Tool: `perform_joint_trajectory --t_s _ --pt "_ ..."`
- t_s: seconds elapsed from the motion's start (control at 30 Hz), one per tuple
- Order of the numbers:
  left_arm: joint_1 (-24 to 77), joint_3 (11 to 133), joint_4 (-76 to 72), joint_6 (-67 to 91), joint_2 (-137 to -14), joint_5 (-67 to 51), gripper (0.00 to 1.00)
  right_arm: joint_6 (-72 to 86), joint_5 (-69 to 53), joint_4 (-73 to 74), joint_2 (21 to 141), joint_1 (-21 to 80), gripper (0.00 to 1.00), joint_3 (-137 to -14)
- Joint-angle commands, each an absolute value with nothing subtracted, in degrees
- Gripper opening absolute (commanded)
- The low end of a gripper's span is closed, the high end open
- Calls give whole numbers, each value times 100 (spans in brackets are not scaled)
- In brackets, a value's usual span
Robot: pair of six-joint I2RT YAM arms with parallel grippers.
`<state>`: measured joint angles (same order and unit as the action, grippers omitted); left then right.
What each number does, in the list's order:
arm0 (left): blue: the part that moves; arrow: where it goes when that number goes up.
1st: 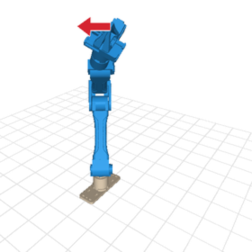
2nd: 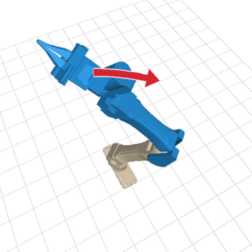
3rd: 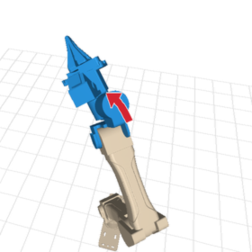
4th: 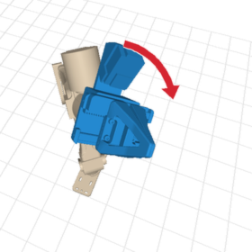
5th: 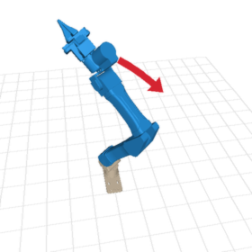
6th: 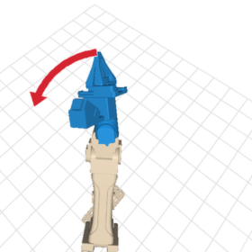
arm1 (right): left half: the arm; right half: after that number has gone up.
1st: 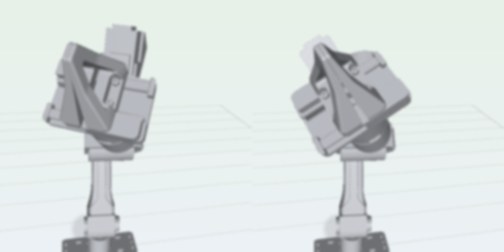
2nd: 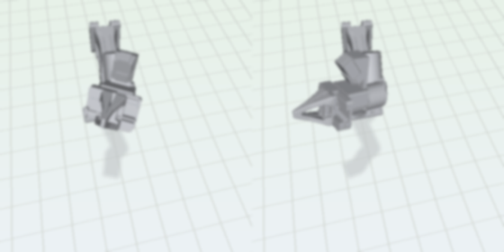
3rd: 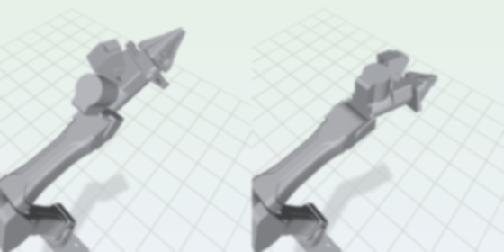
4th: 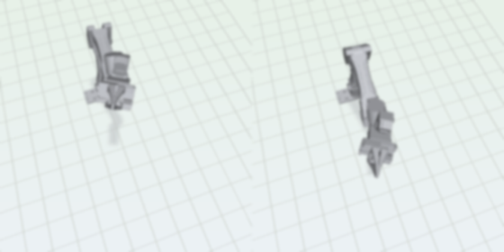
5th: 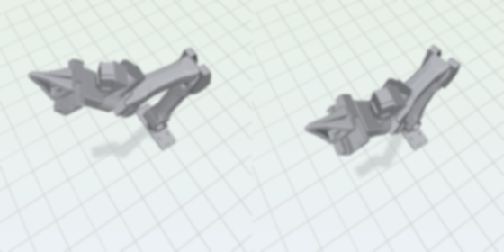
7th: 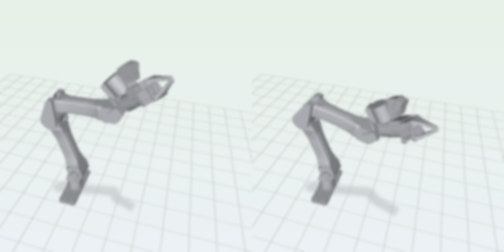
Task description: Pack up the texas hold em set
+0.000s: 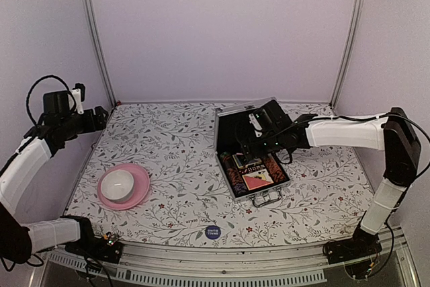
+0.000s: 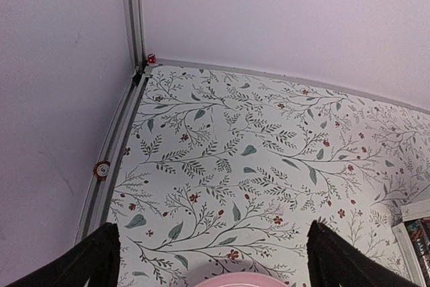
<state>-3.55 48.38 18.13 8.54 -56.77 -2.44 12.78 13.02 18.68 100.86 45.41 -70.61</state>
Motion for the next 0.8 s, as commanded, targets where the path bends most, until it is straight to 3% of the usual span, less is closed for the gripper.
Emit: perform_joint_trajectory --t_s 0.0,0.43,0.77 --pt "-421 4729 1705 865 -5539 -615 97 1204 1270 1733 9419 4489 93 -6777" --pt "-412 4746 1700 914 -5375 -738 97 1520 715 1871 8449 4485 94 -6111" --pt "-413 4747 1708 901 -5383 -723 97 1285 956 1862 9380 4459 95 -6995"
